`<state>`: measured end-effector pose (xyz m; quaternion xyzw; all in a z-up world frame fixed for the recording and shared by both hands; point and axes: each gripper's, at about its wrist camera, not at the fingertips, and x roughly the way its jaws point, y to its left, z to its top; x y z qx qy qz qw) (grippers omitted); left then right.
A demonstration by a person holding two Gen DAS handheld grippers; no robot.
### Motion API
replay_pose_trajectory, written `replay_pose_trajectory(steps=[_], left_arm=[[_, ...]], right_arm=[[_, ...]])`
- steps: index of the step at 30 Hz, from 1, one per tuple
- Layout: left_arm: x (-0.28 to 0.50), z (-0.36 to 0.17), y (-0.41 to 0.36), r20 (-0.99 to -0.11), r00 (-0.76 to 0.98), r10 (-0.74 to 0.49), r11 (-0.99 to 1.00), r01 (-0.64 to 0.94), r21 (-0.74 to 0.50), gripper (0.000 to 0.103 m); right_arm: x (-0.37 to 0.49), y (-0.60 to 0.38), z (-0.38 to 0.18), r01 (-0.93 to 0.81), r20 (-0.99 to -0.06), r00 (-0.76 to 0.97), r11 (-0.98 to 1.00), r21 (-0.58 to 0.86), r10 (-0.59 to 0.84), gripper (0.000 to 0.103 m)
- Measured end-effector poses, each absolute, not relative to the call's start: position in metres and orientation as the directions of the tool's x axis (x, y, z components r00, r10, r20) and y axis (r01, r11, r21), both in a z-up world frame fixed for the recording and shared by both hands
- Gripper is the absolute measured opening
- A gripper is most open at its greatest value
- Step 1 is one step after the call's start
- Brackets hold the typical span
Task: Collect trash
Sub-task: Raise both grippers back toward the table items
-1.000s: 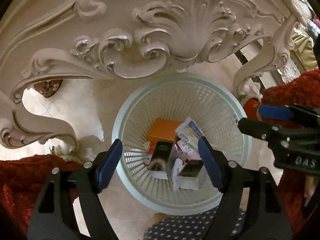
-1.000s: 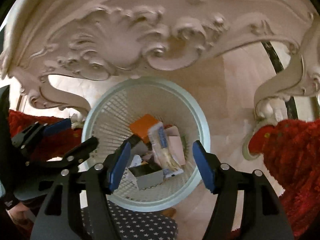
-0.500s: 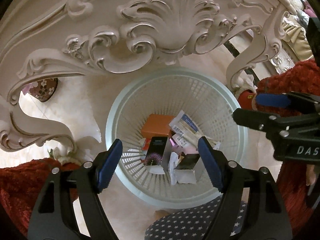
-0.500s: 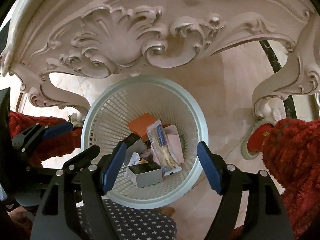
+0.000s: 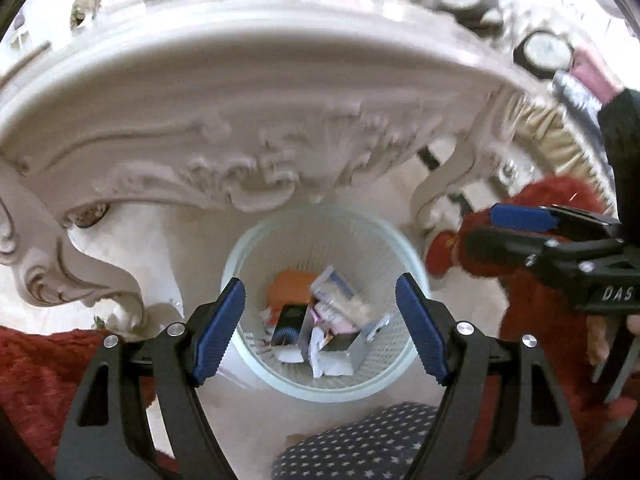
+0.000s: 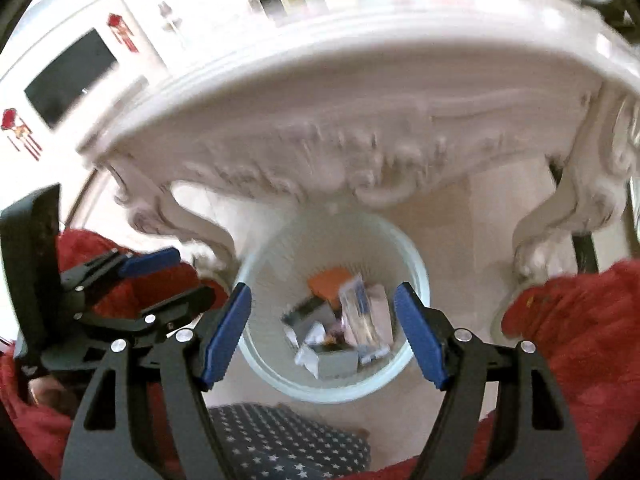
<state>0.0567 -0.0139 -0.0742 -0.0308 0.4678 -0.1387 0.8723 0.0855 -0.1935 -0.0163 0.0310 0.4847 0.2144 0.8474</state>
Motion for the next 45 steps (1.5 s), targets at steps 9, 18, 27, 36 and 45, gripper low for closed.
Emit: replay_pose_trajectory(steps=[9,18,27,36,45], left_arm=[[0.082,0.009,0.017,-0.705,0.658,-0.265,0.964,0.161,-0.212,0.076],[0.164,0.062,0.027,-0.639,0.736,-0.225,0.974,0.167,-0.150,0.076],[0.337,0.080,0.012,-0.627,0.748,-0.217,0.975,0.194,-0.106,0.076],[0.483,0.060,0.012,-0.677,0.709,-0.197,0.980,0.132,-0.147,0.076],[0.546,0.050,-0.006,-0.726,0.672,-0.143,0.987,0.151,-0.054,0.076]], right_arm=[[0.110,-0.201,0.055,-0.377,-0.691,0.597,0.903,0.208,0.408,0.078],[0.167,-0.205,0.079,-0.397,-0.659,0.643,0.906,0.147,0.389,0.078],[0.286,-0.205,0.095,-0.392,-0.638,0.672,0.912,0.125,0.376,0.078],[0.414,-0.198,0.090,-0.367,-0.662,0.677,0.927,0.072,0.320,0.078],[0.498,-0.173,0.095,-0.406,-0.691,0.670,0.913,-0.034,0.272,0.078]])
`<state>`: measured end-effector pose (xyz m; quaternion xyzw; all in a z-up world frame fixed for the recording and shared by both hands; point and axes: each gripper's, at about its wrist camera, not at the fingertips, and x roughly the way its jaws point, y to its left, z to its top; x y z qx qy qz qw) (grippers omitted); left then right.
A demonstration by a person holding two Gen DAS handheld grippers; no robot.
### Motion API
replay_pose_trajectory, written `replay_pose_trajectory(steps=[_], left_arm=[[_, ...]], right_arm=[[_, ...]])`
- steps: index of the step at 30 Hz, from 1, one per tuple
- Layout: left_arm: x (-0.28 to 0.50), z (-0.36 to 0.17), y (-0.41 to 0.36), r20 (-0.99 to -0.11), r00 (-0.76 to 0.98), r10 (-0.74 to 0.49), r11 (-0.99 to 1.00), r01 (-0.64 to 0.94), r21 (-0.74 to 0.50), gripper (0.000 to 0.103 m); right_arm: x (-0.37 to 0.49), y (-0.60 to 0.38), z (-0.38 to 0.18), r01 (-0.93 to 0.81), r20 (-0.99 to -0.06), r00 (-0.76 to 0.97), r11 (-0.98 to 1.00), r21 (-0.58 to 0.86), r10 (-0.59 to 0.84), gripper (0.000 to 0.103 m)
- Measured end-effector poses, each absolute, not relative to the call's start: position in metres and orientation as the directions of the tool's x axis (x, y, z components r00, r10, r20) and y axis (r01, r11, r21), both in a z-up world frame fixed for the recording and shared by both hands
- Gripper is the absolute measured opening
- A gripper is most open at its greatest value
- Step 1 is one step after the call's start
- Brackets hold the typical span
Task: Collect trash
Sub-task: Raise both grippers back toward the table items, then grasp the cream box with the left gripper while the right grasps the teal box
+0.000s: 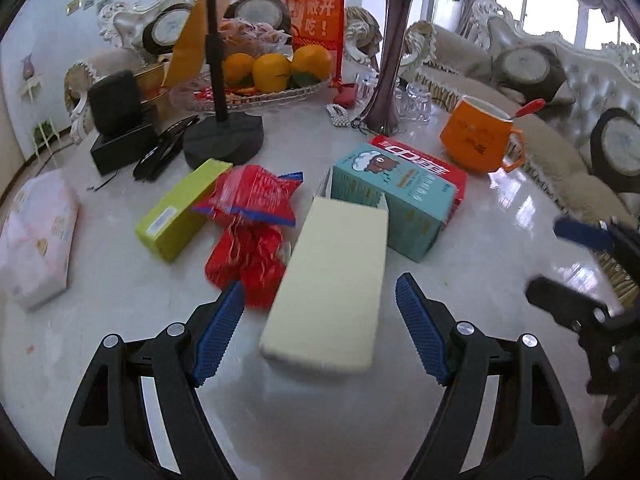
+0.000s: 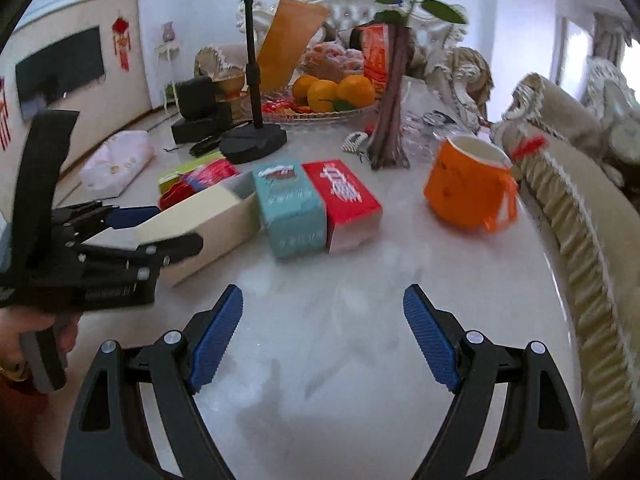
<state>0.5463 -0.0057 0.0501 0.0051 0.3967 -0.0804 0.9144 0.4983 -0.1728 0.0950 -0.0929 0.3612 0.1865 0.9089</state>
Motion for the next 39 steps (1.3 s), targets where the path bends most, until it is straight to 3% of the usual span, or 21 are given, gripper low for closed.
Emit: replay_pose_trajectory(steps=[6,12,17,24,29,35,37,39], left_arm=[[0.569,0.045,-0.013,-0.755,0.647,-0.107,0.984,0.177,0.013,0.074],[0.572,0.044,-0.015,-0.766,0.626,-0.143,0.975,0.222,0.000,0.047],[0.562,0.044,-0.013,-0.768,0.619,-0.163,0.973,0.230,-0.021,0.047],[0.549,0.045,-0.002,-0.765,0.617,-0.187,0.976,0.205,-0.073,0.047],[0.530,0.047,0.007,-0.780,0.598,-0.185,0.981,0.158,-0.111,0.047],[0.498,0.045,0.019,-0.764,0.603,-0.231,0.973,0.143,-0.181,0.049],[0.495,0.043,0.027,-0.762,0.597,-0.251,0.968,0.129,-0.217,0.061],[0.496,0.041,0.030,-0.772,0.592,-0.232,0.972,0.111,-0.207,0.065]], right_arm=[[0.534,-0.150,0.089,-0.494,-0.709,0.652,0.860,-0.129,0.268,0.078],[0.554,-0.132,0.085,-0.563,-0.719,0.636,0.806,-0.183,0.281,0.078],[0.573,-0.118,0.076,-0.606,-0.767,0.581,0.774,-0.184,0.272,0.077],[0.566,-0.093,0.072,-0.638,-0.767,0.580,0.738,-0.220,0.273,0.077],[0.551,-0.090,0.072,-0.695,-0.807,0.484,0.709,-0.120,0.338,0.057],[0.539,-0.081,0.062,-0.679,-0.818,0.484,0.723,-0.128,0.311,0.060],[0.547,-0.082,0.064,-0.634,-0.812,0.485,0.770,-0.072,0.324,0.068],[0.556,-0.082,0.065,-0.583,-0.803,0.499,0.812,-0.033,0.325,0.069]])
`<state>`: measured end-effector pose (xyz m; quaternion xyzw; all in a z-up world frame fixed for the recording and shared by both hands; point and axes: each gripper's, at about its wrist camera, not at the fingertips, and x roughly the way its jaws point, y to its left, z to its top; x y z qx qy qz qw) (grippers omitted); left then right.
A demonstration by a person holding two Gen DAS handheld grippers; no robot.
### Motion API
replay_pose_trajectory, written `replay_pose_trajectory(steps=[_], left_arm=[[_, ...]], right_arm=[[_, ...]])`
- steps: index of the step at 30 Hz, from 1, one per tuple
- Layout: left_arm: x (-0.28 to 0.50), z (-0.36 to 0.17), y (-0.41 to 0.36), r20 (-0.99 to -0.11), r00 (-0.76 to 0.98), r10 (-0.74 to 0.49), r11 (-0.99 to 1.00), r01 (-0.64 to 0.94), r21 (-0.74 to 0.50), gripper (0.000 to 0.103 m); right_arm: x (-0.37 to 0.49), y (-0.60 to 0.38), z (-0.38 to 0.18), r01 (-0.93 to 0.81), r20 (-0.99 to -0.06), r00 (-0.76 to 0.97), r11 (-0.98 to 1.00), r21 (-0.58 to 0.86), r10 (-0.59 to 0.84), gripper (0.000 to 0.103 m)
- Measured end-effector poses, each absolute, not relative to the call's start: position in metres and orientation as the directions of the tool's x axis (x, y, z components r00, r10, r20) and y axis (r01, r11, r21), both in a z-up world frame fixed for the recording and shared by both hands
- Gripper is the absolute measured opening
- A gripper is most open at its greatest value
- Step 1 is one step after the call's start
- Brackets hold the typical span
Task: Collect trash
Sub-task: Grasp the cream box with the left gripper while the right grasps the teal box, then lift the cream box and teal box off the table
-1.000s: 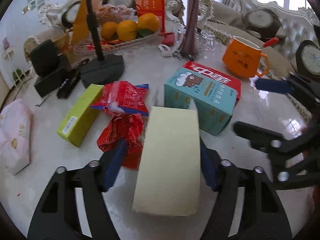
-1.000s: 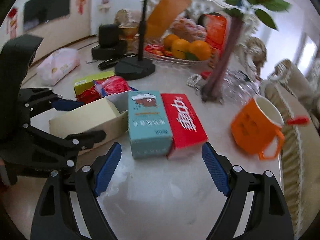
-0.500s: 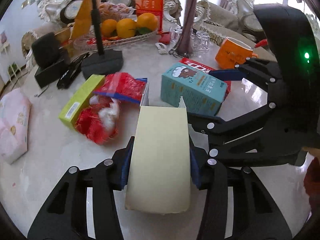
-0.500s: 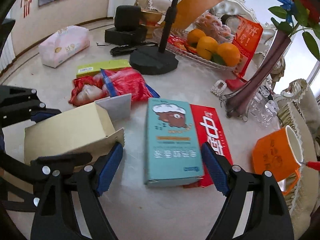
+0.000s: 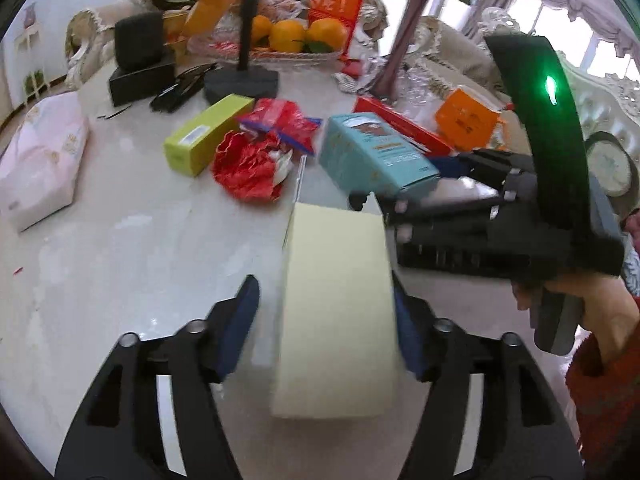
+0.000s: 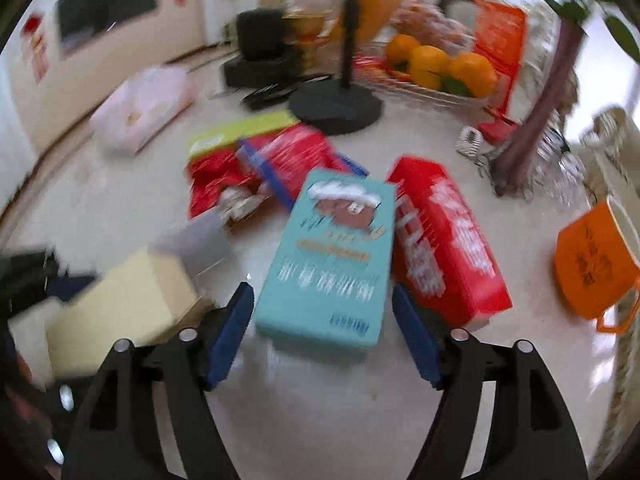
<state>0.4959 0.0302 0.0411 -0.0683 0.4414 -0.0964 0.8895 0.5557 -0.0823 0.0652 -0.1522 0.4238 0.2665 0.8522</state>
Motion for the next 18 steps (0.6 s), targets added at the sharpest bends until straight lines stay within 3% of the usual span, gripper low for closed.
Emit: replay_pose_trajectory(steps=[5,7,8,10,18], left_arm=[[0.500,0.039,0.029,-0.787,0.580,-0.213,0.977,0.108,-0.185,0.065],[0.499,0.037,0.025,-0.789,0.580,-0.201,0.979,0.126,-0.158,0.065],[0.498,0.036,0.024,-0.793,0.577,-0.197,0.980,0.133,-0.147,0.064],[0.496,0.033,0.022,-0.792,0.588,-0.163,0.986,0.129,-0.106,0.047],[0.476,0.038,0.033,-0.773,0.605,-0.192,0.980,0.077,-0.183,0.046]], right_arm=[[0.569,-0.075,0.055,-0.524,-0.819,0.499,0.852,-0.024,0.284,0.065],[0.567,-0.079,0.055,-0.493,-0.813,0.512,0.870,-0.013,0.278,0.046],[0.566,-0.082,0.056,-0.482,-0.811,0.513,0.876,-0.002,0.281,0.046],[0.562,-0.092,0.057,-0.478,-0.809,0.492,0.876,0.058,0.322,0.046],[0.517,-0.129,0.065,-0.436,-0.780,0.488,0.883,0.172,0.393,0.045]])
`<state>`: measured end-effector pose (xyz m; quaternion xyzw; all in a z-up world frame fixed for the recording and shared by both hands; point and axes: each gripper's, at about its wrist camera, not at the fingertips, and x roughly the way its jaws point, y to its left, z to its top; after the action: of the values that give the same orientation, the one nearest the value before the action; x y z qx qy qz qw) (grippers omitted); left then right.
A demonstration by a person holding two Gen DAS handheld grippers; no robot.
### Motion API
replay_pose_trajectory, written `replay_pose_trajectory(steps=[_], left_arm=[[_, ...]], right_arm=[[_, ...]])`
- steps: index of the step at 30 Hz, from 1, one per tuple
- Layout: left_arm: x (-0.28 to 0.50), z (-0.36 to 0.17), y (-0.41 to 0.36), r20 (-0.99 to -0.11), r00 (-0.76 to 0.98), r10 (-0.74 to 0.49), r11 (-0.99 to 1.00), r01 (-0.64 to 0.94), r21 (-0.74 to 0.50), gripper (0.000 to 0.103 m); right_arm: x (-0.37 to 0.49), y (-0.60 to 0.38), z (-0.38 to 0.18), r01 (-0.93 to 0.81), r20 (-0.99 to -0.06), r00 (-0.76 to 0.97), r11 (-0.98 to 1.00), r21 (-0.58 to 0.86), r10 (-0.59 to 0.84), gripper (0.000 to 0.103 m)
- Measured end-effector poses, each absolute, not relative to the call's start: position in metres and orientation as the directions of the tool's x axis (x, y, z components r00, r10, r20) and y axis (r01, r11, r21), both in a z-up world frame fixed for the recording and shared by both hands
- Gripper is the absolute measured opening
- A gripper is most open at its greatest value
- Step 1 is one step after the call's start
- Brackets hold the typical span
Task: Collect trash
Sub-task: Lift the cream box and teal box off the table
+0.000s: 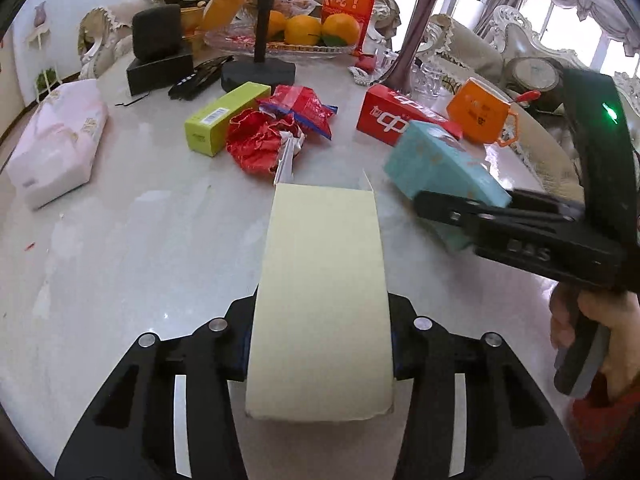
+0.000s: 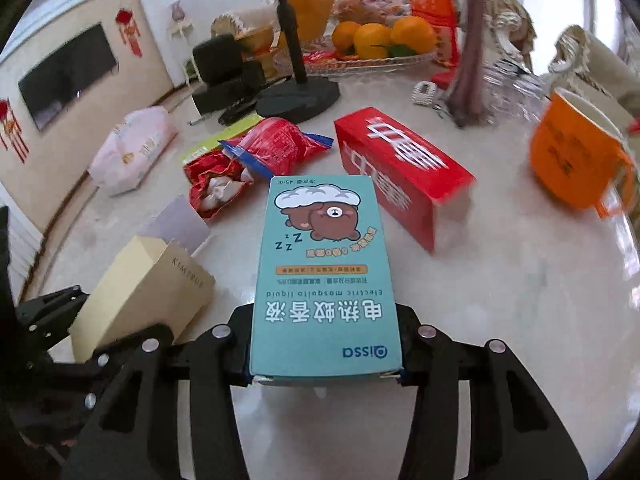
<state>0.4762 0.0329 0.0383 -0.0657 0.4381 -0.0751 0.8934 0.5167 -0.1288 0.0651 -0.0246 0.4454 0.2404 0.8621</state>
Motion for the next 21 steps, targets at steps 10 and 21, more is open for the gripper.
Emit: replay_pose_trajectory(steps=[10,21], left_arm=[[0.403,0.052,0.037,-0.721,0.664,-0.199,0.975,0.061,-0.214,0.046],[0.338,0.062,0.021,-0.685,0.697,-0.211,0.975,0.096,-0.202,0.046]], right_arm=[[0.434,-0.152,0.077,-0.415,-0.701,0.499,0.851,0.323,0.510,0.045],[0.358,-0.159,0.077,-0.438,-0.687,0.498,0.837,0.328,0.529,0.046]])
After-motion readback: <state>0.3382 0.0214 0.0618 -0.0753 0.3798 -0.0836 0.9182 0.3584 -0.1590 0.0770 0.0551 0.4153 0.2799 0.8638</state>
